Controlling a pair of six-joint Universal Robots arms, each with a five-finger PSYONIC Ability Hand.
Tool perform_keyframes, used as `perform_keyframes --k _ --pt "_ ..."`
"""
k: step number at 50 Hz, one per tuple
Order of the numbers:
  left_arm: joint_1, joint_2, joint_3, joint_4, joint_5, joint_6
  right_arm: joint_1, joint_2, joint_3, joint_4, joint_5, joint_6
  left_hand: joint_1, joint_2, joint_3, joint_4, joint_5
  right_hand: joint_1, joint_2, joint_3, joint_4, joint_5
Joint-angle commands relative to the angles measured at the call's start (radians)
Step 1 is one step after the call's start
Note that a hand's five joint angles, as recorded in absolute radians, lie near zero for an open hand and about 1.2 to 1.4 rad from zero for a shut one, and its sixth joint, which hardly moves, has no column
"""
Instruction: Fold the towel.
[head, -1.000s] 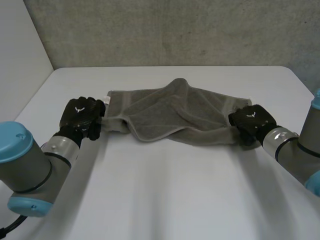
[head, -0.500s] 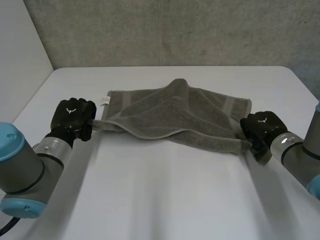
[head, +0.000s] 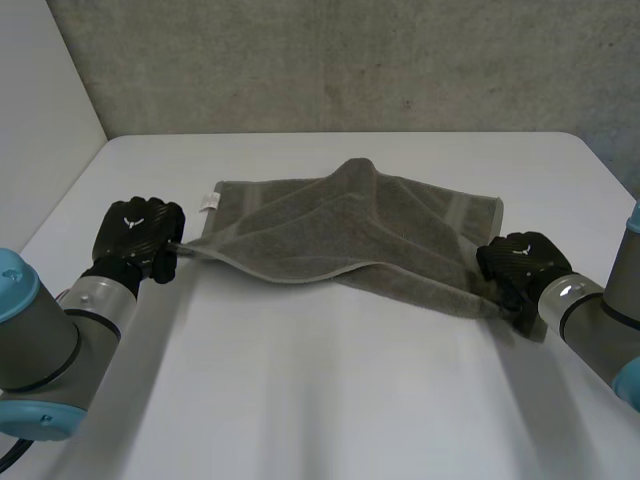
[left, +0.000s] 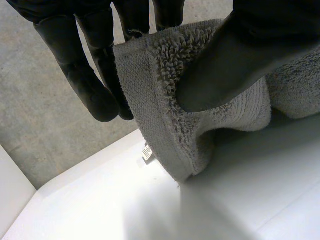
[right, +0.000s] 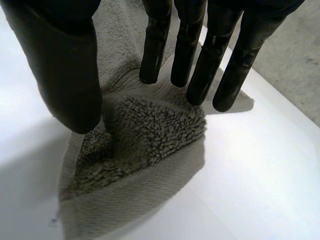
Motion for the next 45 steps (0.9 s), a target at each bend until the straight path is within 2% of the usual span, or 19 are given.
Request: perform_keyframes --k 1,18,28,34,36,45 --pt "-0.001 0.000 -0.004 0.005 0.001 0.002 -0.003 -0.002 0.000 0.067 -0.004 0.001 -0.049 -0.104 -0.146 -0.114 -0.262 -0.058 -0.074 -0.065 -0.055 -0.031" --pt "0.002 0.000 -0.002 0.007 0.001 0.002 0.003 0.000 0.005 0.075 -0.007 0.042 -0.049 -0.104 -0.146 -0.114 -0.262 0.000 -0.015 -0.006 0.004 0.028" --pt "0.007 0.000 -0.002 0.005 0.001 0.000 0.012 -0.101 0.020 0.101 -0.009 0.041 -0.049 -0.104 -0.146 -0.114 -0.262 -0.129 -0.144 -0.135 -0.126 -0.101" --pt "0.015 0.001 0.001 0.004 -0.002 -0.002 0.026 -0.169 0.063 0.118 -0.045 0.036 -0.049 -0.104 -0.146 -0.114 -0.262 -0.143 -0.159 -0.150 -0.140 -0.116" --pt "0.018 0.001 0.003 0.001 -0.002 -0.003 0.015 -0.189 0.106 0.108 -0.085 0.032 -0.049 -0.104 -0.146 -0.114 -0.262 -0.126 -0.141 -0.132 -0.123 -0.098" --pt "0.045 0.006 0.013 -0.007 -0.005 -0.011 0.006 -0.183 0.241 0.047 -0.197 -0.050 -0.049 -0.104 -0.146 -0.114 -0.262 -0.082 -0.097 -0.088 -0.079 -0.054"
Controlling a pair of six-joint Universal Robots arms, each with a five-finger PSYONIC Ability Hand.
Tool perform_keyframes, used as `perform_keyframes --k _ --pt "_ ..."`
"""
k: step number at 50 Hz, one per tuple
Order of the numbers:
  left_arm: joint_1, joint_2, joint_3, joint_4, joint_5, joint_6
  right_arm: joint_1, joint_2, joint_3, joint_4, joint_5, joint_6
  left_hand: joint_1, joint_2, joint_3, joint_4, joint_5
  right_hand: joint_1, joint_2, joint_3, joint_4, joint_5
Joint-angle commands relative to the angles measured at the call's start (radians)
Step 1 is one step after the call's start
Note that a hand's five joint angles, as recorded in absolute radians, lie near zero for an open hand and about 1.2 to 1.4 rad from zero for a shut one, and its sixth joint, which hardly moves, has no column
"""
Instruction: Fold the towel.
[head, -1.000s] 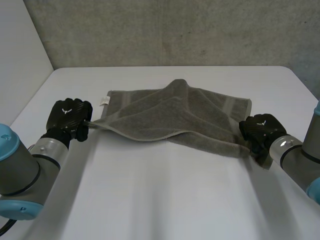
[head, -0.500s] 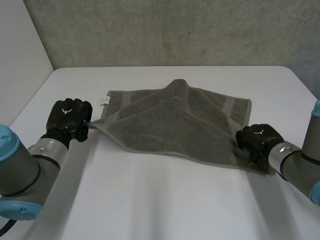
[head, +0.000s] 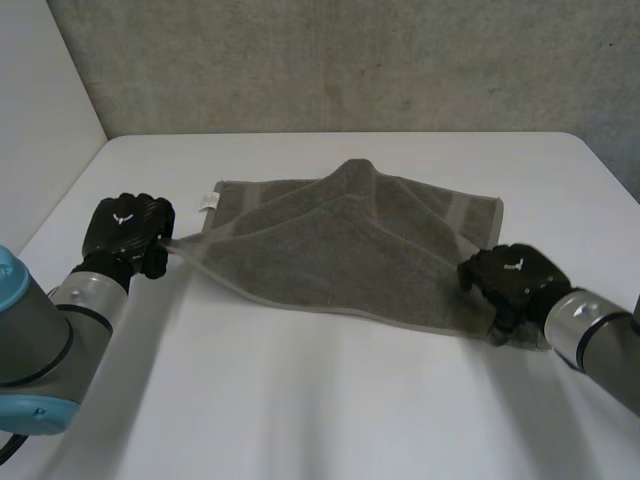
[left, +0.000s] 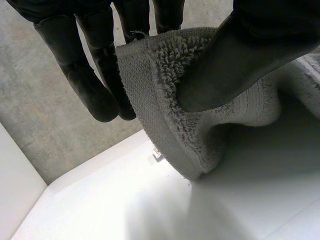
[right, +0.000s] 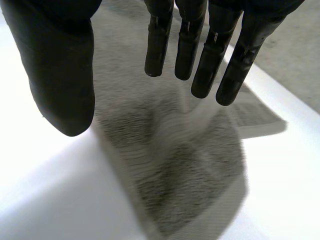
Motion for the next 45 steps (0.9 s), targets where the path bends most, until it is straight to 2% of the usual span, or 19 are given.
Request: perform_keyframes --k 1,21,45 --pt "0.020 0.001 0.005 -0.002 -0.003 -0.003 -0.009 0.010 0.114 -0.074 -0.088 -0.083 -0.054 -0.104 -0.146 -0.114 -0.262 0.032 0.005 0.022 0.013 0.042" --pt "0.020 0.000 -0.001 -0.004 -0.006 0.000 -0.081 0.121 0.101 -0.208 -0.091 -0.115 -0.054 -0.104 -0.146 -0.114 -0.262 0.102 0.075 0.093 0.083 0.113" --pt "0.020 0.000 -0.007 -0.002 0.000 0.000 -0.073 0.177 0.053 -0.261 -0.090 -0.115 -0.054 -0.104 -0.146 -0.114 -0.262 0.243 0.216 0.234 0.224 0.254"
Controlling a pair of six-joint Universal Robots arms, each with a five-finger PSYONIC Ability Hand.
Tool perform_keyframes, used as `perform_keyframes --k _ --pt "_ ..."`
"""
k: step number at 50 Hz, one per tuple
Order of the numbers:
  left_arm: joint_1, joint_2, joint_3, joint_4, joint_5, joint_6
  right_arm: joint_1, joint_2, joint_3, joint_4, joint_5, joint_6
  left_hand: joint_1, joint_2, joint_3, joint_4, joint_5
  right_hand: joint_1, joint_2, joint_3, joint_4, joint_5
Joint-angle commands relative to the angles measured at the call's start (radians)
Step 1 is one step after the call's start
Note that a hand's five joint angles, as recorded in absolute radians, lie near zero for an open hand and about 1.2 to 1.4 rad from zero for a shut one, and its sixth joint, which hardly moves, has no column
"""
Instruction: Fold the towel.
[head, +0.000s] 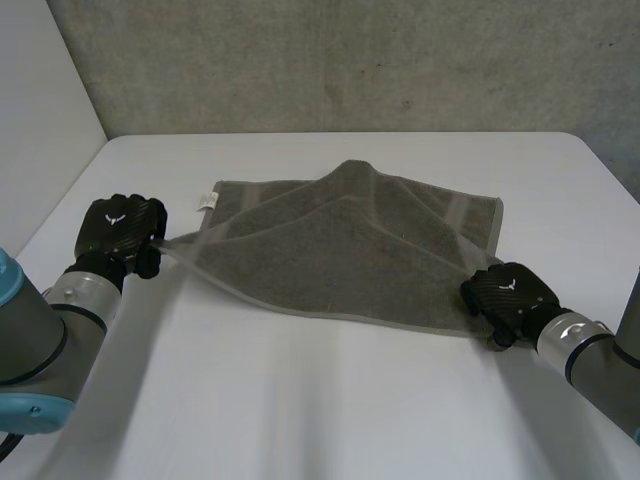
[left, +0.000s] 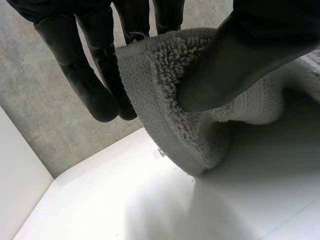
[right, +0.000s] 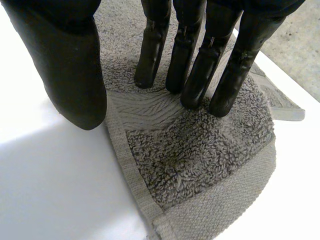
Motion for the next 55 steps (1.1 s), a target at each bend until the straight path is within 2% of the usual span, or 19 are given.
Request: perform_keyframes --k 1,26,28,29,30,31,32,37,44,46,48,49,51,52,53,55 --pt "0.000 0.000 -0.003 0.000 0.002 0.000 0.005 0.003 -0.004 -0.024 0.000 0.000 -0.054 -0.104 -0.147 -0.114 -0.262 0.025 0.021 0.022 0.023 0.023" --pt "-0.002 0.000 -0.004 0.000 0.005 0.000 0.009 0.036 -0.032 -0.050 0.017 0.005 -0.054 -0.104 -0.147 -0.114 -0.262 0.043 0.039 0.039 0.041 0.041" --pt "0.000 0.000 -0.004 0.000 0.005 0.000 0.009 0.040 -0.038 -0.050 0.025 0.006 -0.054 -0.104 -0.147 -0.114 -0.262 0.194 0.191 0.191 0.192 0.192" --pt "0.000 0.000 -0.004 0.000 0.005 0.000 0.009 0.040 -0.038 -0.050 0.025 0.006 -0.054 -0.104 -0.147 -0.114 -0.262 0.195 0.192 0.192 0.193 0.193" --pt "0.000 0.000 -0.004 0.000 0.005 0.000 0.009 0.040 -0.039 -0.050 0.032 0.011 -0.054 -0.104 -0.147 -0.114 -0.262 0.384 0.381 0.381 0.382 0.382" --pt "0.000 0.000 -0.004 0.000 0.005 0.000 0.009 0.040 -0.039 -0.050 0.032 0.011 -0.054 -0.104 -0.147 -0.114 -0.262 0.386 0.383 0.383 0.384 0.384" --pt "-0.002 0.000 -0.004 0.000 0.005 0.000 0.009 0.040 -0.042 -0.050 0.040 0.015 -0.054 -0.104 -0.147 -0.114 -0.262 0.595 0.592 0.592 0.593 0.593" --pt "-0.002 0.002 -0.004 0.000 0.005 0.000 0.002 0.026 -0.048 -0.073 0.066 0.044 -0.054 -0.104 -0.147 -0.114 -0.262 0.623 0.619 0.620 0.621 0.621" --pt "-0.005 0.023 -0.006 -0.005 -0.001 -0.002 -0.001 -0.134 -0.045 -0.081 0.069 0.181 -0.054 -0.104 -0.147 -0.114 -0.262 0.623 0.619 0.620 0.621 0.621" --pt "-0.011 0.087 -0.010 -0.012 -0.001 -0.006 -0.003 -0.172 -0.047 -0.077 0.066 0.236 -0.054 -0.104 -0.147 -0.114 -0.262 0.623 0.619 0.620 0.621 0.621" --pt "-0.011 0.087 -0.010 -0.012 -0.001 -0.006 -0.008 -0.264 -0.079 -0.035 0.054 0.358 -0.054 -0.104 -0.147 -0.114 -0.262 0.623 0.619 0.620 0.621 0.621" --pt "-0.011 0.129 -0.016 -0.022 -0.001 -0.008 -0.008 -0.264 -0.079 -0.035 0.054 0.359 -0.054 -0.104 -0.147 -0.114 -0.262 0.623 0.619 0.620 0.621 0.621" --pt "-0.012 0.187 -0.026 -0.035 0.001 -0.014 -0.015 -0.310 -0.105 0.025 0.045 0.383 -0.054 -0.104 -0.147 -0.114 -0.262 0.623 0.619 0.620 0.621 0.621" --pt "-0.009 0.257 -0.030 -0.054 0.001 -0.023 -0.041 -0.348 -0.139 0.130 0.025 0.387 -0.054 -0.104 -0.147 -0.114 -0.262 0.623 0.619 0.620 0.621 0.621" --pt "-0.009 0.258 -0.030 -0.054 0.001 -0.023 -0.041 -0.349 -0.139 0.131 0.025 0.387 -0.054 -0.104 -0.147 -0.114 -0.262 0.623 0.619 0.620 0.621 0.621" --pt "-0.003 0.318 -0.035 -0.078 0.002 -0.037 -0.098 -0.384 -0.191 0.291 -0.018 0.368 -0.054 -0.104 -0.147 -0.114 -0.262 0.623 0.619 0.620 0.621 0.621"
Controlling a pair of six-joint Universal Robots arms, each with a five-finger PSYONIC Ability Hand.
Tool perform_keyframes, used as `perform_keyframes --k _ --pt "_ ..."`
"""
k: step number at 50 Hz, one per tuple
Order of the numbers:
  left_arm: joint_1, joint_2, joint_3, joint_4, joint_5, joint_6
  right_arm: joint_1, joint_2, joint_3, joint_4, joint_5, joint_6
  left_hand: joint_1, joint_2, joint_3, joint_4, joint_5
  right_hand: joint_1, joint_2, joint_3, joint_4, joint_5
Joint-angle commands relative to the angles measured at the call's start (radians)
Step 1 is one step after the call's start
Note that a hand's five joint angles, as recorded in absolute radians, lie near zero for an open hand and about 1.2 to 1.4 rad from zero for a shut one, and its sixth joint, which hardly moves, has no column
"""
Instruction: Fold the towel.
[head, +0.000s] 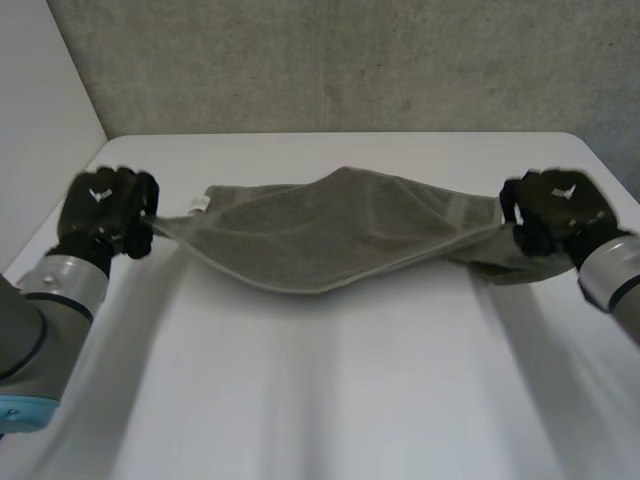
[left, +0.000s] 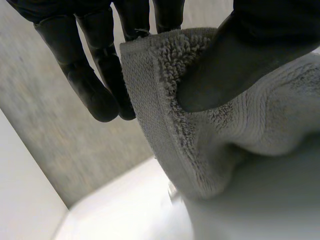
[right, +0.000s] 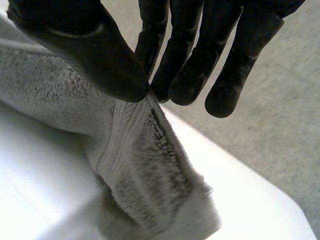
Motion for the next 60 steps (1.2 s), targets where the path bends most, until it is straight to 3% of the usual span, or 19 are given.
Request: perform_keyframes --k 1,5,9,20,25,28,30,33,41,50,60 --pt "0.009 0.211 -0.020 -0.082 0.005 -0.039 -0.082 -0.109 -0.100 0.288 -0.067 0.025 -0.054 -0.104 -0.147 -0.113 -0.262 0.060 0.074 0.066 0.054 0.053" --pt "0.010 0.286 -0.025 -0.159 0.007 -0.059 -0.125 -0.127 -0.128 0.426 -0.141 -0.040 -0.054 -0.104 -0.147 -0.113 -0.262 0.060 0.074 0.066 0.054 0.053" --pt "0.022 0.355 -0.076 -0.266 0.012 -0.056 -0.194 -0.167 -0.085 0.556 -0.192 -0.202 -0.054 -0.104 -0.147 -0.113 -0.262 0.060 0.074 0.066 0.054 0.053" --pt "0.032 0.417 -0.153 -0.300 0.015 -0.051 -0.255 -0.250 -0.057 0.639 -0.230 -0.284 -0.054 -0.104 -0.147 -0.113 -0.262 0.060 0.074 0.066 0.054 0.053" --pt "0.050 0.360 -0.135 -0.286 0.082 -0.045 -0.265 -0.230 -0.089 0.633 -0.255 -0.287 -0.054 -0.104 -0.147 -0.113 -0.262 0.060 0.074 0.066 0.054 0.053" --pt "0.055 0.220 -0.079 -0.260 0.108 -0.037 -0.255 -0.131 -0.129 0.613 -0.270 -0.284 -0.054 -0.104 -0.147 -0.113 -0.262 0.060 0.074 0.066 0.054 0.053" --pt "0.053 0.154 -0.037 -0.255 0.108 -0.031 -0.230 0.013 -0.222 0.576 -0.255 -0.273 -0.054 -0.104 -0.147 -0.113 -0.262 0.060 0.074 0.066 0.054 0.053" --pt "0.050 0.017 0.050 -0.251 0.105 -0.019 -0.205 0.083 -0.283 0.572 -0.230 -0.271 -0.054 -0.104 -0.147 -0.113 -0.262 0.060 0.074 0.066 0.054 0.053" --pt "0.001 -0.307 0.364 -0.277 0.061 -0.010 -0.029 0.518 -0.728 0.562 -0.016 -0.258 -0.054 -0.104 -0.147 -0.113 -0.262 0.060 0.074 0.066 0.054 0.053" --pt "-0.027 -0.572 0.714 -0.332 -0.047 -0.010 -0.005 0.748 -1.040 0.522 0.011 -0.164 -0.054 -0.104 -0.147 -0.113 -0.262 0.060 0.074 0.066 0.054 0.053" --pt "-0.056 -0.723 0.923 -0.384 -0.054 -0.010 0.033 0.925 -1.269 0.392 0.049 -0.096 -0.054 -0.104 -0.147 -0.113 -0.262 0.060 0.074 0.066 0.054 0.053"
